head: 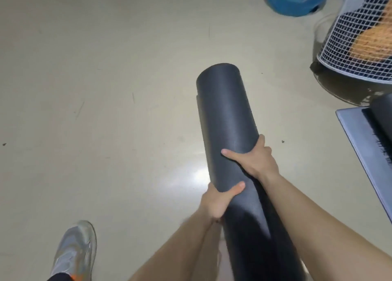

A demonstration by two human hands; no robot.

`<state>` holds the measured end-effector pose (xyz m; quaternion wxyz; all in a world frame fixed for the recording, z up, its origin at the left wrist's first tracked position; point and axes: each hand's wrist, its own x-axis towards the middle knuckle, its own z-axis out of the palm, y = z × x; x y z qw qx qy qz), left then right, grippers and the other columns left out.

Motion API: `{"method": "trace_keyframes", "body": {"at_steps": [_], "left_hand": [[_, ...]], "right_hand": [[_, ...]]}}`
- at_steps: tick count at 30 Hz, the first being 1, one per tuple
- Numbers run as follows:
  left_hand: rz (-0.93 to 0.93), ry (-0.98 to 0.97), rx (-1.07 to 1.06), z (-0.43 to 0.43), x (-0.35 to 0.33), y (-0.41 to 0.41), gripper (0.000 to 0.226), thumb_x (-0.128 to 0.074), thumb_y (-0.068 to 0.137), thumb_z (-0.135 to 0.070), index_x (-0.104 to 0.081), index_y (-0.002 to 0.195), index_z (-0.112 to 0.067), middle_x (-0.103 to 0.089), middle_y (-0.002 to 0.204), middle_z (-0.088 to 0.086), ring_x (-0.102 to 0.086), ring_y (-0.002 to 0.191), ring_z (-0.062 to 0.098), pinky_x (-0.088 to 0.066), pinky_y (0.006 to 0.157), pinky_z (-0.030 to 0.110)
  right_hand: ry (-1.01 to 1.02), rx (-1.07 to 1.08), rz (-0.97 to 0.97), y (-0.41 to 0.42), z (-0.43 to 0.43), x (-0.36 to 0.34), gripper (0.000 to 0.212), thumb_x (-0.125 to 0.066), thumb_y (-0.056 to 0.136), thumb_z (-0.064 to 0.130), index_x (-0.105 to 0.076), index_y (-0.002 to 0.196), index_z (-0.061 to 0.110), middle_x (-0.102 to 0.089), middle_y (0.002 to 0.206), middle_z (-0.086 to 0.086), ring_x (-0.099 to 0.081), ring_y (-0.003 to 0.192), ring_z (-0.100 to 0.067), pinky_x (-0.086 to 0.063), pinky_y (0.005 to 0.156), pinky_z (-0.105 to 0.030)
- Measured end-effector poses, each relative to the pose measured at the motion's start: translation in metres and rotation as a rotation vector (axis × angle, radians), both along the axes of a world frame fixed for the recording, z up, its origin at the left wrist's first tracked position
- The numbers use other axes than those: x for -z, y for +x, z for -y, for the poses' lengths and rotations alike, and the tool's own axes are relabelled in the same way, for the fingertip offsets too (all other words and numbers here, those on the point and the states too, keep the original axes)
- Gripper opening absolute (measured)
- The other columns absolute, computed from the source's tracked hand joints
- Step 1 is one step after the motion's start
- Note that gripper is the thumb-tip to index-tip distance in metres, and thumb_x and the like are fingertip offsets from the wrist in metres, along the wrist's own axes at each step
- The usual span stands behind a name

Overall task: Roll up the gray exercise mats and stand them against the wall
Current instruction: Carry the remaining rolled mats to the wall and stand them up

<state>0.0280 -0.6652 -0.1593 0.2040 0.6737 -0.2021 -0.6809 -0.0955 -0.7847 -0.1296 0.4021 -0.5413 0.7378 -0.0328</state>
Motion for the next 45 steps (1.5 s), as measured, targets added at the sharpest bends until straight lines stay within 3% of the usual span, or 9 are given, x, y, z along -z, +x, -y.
{"method": "trace_keyframes", "body": {"at_steps": [5,8,12,15,19,25,32,39,45], "left_hand": [[-0.060,0.085,0.472,0.041,-0.005,-0.056,0.091,-0.060,0.069,-0.091,-0.067,0.112,-0.011,-0.076,0.094,0.005,-0.075,0.071,0.029,-0.057,0.063,0.032],[0.304,-0.336,0.541,0.091,-0.016,-0.005,0.047,-0.064,0.096,-0.050,-0.066,0.071,-0.011,-0.073,0.073,0.004,-0.071,0.073,0.030,-0.056,0.066,0.032],[1.090,-0.716,0.338,0.183,-0.038,0.073,0.056,-0.070,0.085,-0.060,-0.059,0.126,-0.024,-0.056,0.134,0.005,-0.050,0.124,0.033,-0.046,0.100,0.044],[1.064,-0.522,0.481,0.233,-0.033,0.104,0.123,-0.073,0.065,-0.081,-0.018,0.160,-0.025,-0.014,0.167,0.011,-0.015,0.153,0.035,-0.026,0.121,0.054],[1.063,-0.464,0.534,0.250,-0.028,0.113,0.146,-0.074,0.053,-0.090,-0.005,0.163,-0.021,-0.018,0.165,0.014,-0.023,0.149,0.038,-0.030,0.119,0.055],[0.703,-0.549,0.299,0.247,-0.020,0.157,0.111,-0.088,0.060,-0.067,-0.044,0.141,-0.006,-0.060,0.137,0.011,-0.060,0.125,0.036,-0.050,0.102,0.046],[0.753,-0.667,0.283,0.233,-0.019,0.151,0.106,-0.086,0.059,-0.070,-0.044,0.138,-0.013,-0.055,0.137,0.007,-0.058,0.124,0.034,-0.049,0.100,0.050],[0.751,-0.666,0.344,0.229,-0.004,0.161,0.112,-0.087,0.063,-0.067,-0.035,0.145,-0.011,-0.046,0.141,0.013,-0.049,0.132,0.038,-0.046,0.103,0.056],[0.744,-0.630,0.320,0.222,-0.003,0.162,0.116,-0.088,0.066,-0.062,-0.027,0.151,-0.013,-0.038,0.150,0.012,-0.036,0.142,0.038,-0.043,0.105,0.060]], "right_hand": [[0.005,-0.343,-0.125,-0.048,0.057,-0.009,0.133,-0.080,0.038,0.084,-0.025,0.150,0.037,-0.055,0.130,0.002,-0.060,0.115,-0.027,-0.052,0.096,-0.047],[0.003,-0.386,-0.051,-0.064,0.072,-0.001,0.125,-0.082,0.036,0.083,-0.035,0.145,0.042,-0.062,0.126,0.012,-0.061,0.112,-0.021,-0.051,0.098,-0.044],[-0.055,-0.375,-0.090,-0.062,0.066,0.001,0.121,-0.077,0.041,0.086,-0.035,0.147,0.044,-0.061,0.129,0.013,-0.058,0.119,-0.022,-0.049,0.098,-0.043],[-0.192,-0.276,-0.331,-0.066,0.032,0.002,0.111,-0.049,0.056,0.101,-0.039,0.149,0.041,-0.058,0.137,0.006,-0.055,0.123,-0.026,-0.041,0.102,-0.044],[-0.204,0.230,-0.652,-0.104,-0.073,0.012,0.088,-0.010,0.088,0.085,-0.038,0.153,0.033,-0.043,0.155,-0.007,-0.034,0.145,-0.030,-0.017,0.120,-0.059],[-0.197,1.038,-0.190,-0.112,-0.148,-0.001,0.123,-0.071,0.076,0.076,-0.006,0.163,0.019,-0.015,0.166,-0.018,-0.024,0.151,-0.039,-0.028,0.121,-0.051],[-0.275,1.267,-0.163,-0.099,-0.137,-0.009,0.109,-0.079,0.070,0.069,-0.033,0.154,0.017,-0.046,0.150,-0.013,-0.051,0.133,-0.036,-0.042,0.108,-0.046],[-0.151,1.069,-0.263,-0.091,-0.153,-0.003,0.116,-0.069,0.076,0.077,-0.019,0.160,0.015,-0.032,0.160,-0.016,-0.036,0.144,-0.041,-0.034,0.113,-0.051],[-0.081,0.006,-0.519,-0.074,-0.081,-0.023,0.136,-0.068,0.055,0.092,-0.017,0.163,0.026,-0.024,0.167,-0.006,-0.022,0.151,-0.030,-0.017,0.124,-0.050]]}}
